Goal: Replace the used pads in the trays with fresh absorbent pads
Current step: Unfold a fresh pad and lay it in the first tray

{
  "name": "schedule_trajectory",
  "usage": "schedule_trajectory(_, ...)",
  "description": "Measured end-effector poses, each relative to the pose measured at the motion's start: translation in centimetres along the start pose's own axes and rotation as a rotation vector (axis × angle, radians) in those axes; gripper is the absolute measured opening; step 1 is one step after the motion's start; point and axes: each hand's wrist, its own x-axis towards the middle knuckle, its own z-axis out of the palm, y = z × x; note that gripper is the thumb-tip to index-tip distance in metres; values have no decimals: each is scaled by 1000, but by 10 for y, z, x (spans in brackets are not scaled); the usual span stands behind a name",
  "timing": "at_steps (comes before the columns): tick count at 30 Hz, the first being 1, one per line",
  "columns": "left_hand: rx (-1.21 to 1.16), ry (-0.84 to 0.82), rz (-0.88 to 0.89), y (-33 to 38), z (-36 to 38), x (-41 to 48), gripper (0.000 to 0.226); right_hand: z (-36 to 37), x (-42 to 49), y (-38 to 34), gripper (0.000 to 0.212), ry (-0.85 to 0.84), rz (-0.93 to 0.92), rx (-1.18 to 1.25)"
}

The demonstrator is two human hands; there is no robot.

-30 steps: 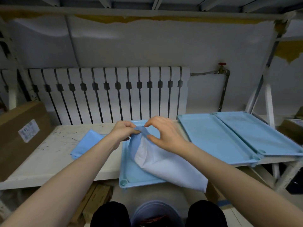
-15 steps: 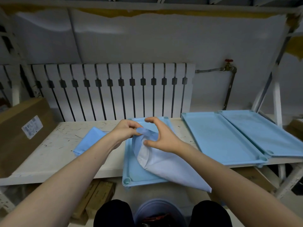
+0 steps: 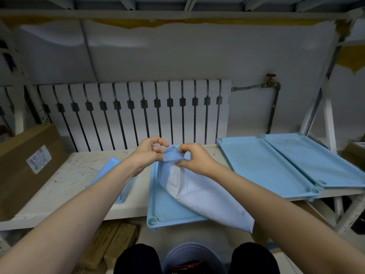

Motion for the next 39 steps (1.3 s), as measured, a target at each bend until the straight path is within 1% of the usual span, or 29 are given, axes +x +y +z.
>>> schedule_trajectory(1,1,0,1,0,-1,-1,30,-2,-1,-1,5,8,7,25)
schedule_trajectory(4,-29,1,-31,3,-1,-4,31,-8,-2,-3,25,21,59,126)
schedule_trajectory(6,-9,7,-53,5,-1,-5,25,-12,-2,-5,30,5,73,137)
schedule_trajectory(8,38,-1,-66,7,0,-5,11,-13,-2,-6,27,-3,84,124)
schedule_trajectory(9,57,0,-69,8,2,-5,8,-13,-2,-7,26,-1,90,129)
schedule_trajectory(12,92,27,-81,8,3,-5,8,-15,0,-8,20,-1,120,154)
schedule_trajectory(15,119,54,-99,6,5,-5,16,-17,1,-8,9,-54,131,123)
schedule_trajectory(18,130,62,-116,2,6,-4,19,-18,0,-8,3,-96,136,96)
schedule_trajectory(19,132,59,-122,1,5,-3,18,-19,0,-9,3,-96,143,93)
schedule_trajectory(24,110,44,-157,-1,6,-1,14,-18,-2,-9,16,-108,172,114)
schedule_trajectory(26,93,40,-168,-1,5,0,13,-15,-3,-6,19,-57,139,182)
schedule_trajectory(28,66,26,-173,-2,4,1,11,-11,-6,-7,16,31,79,245)
schedule_trajectory(31,41,-6,-190,-3,2,1,9,-6,-8,-7,13,95,15,236)
schedule_trajectory(33,17,-25,-204,-4,1,-1,12,-2,-9,-4,13,129,20,242)
schedule_trajectory(36,-76,-34,-232,-7,-1,-3,18,-2,-13,0,12,231,65,300)
schedule_trajectory(39,-163,-17,-258,-11,-3,-3,16,-5,-16,3,22,243,41,297)
